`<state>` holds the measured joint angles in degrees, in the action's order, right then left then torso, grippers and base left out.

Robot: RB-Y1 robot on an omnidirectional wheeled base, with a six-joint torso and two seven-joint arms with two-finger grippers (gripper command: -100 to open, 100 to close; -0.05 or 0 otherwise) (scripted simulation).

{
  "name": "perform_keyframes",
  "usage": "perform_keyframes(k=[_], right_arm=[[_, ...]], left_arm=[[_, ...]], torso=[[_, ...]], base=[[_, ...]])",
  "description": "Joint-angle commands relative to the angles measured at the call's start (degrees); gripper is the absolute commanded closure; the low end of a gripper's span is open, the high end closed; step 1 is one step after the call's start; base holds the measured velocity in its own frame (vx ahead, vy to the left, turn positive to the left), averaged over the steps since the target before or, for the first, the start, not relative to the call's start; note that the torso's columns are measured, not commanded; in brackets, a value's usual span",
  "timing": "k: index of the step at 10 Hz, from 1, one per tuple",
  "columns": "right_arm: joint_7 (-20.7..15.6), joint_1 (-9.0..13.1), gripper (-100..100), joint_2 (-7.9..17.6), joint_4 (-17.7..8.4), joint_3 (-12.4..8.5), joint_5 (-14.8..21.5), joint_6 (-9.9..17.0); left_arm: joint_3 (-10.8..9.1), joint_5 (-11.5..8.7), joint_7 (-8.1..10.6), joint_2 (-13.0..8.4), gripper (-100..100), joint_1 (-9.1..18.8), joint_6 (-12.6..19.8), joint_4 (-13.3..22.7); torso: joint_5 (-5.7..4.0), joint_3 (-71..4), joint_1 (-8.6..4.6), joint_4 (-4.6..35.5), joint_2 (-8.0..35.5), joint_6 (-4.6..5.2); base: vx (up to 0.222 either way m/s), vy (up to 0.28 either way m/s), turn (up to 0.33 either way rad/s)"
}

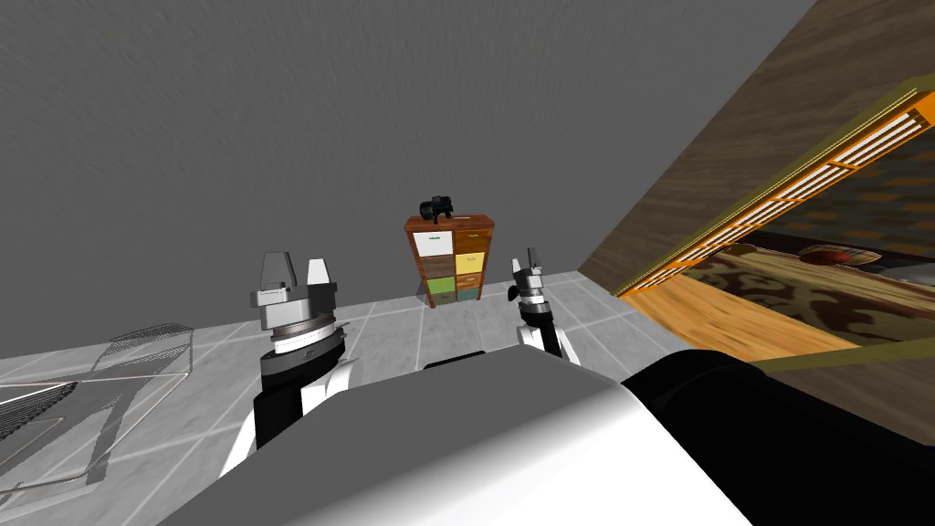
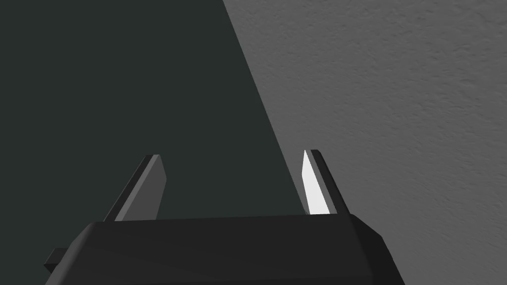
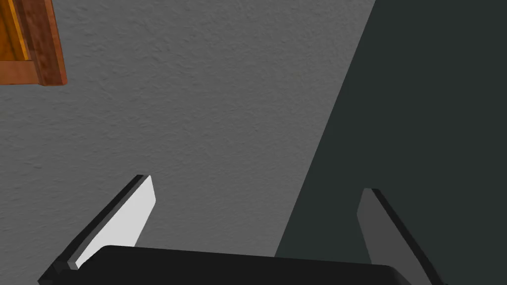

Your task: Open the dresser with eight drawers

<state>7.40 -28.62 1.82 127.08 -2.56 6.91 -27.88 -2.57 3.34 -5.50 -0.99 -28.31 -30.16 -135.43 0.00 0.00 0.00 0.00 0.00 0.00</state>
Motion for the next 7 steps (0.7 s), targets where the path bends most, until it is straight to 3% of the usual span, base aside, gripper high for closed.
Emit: perform_keyframes(k=[1, 7], right_arm=[[0.0, 0.0, 0, 0.0, 0.0, 0.0, 0.0, 0.0], [0.0, 0.0, 0, 0.0, 0.0, 0.0, 0.0, 0.0]], left_arm=[[0.00, 0.0, 0.00, 0.0, 0, 0.0, 0.0, 0.0], [0.00, 0.0, 0.00, 0.0, 0, 0.0, 0.0, 0.0]], torso=[[0.00, -4.7, 0.00, 2.3, 2.3, 0.00], [0.00, -53.8, 0.00, 26.9, 26.9, 0.00]], base=[[0.000, 0.000, 0.000], [0.000, 0.000, 0.000]])
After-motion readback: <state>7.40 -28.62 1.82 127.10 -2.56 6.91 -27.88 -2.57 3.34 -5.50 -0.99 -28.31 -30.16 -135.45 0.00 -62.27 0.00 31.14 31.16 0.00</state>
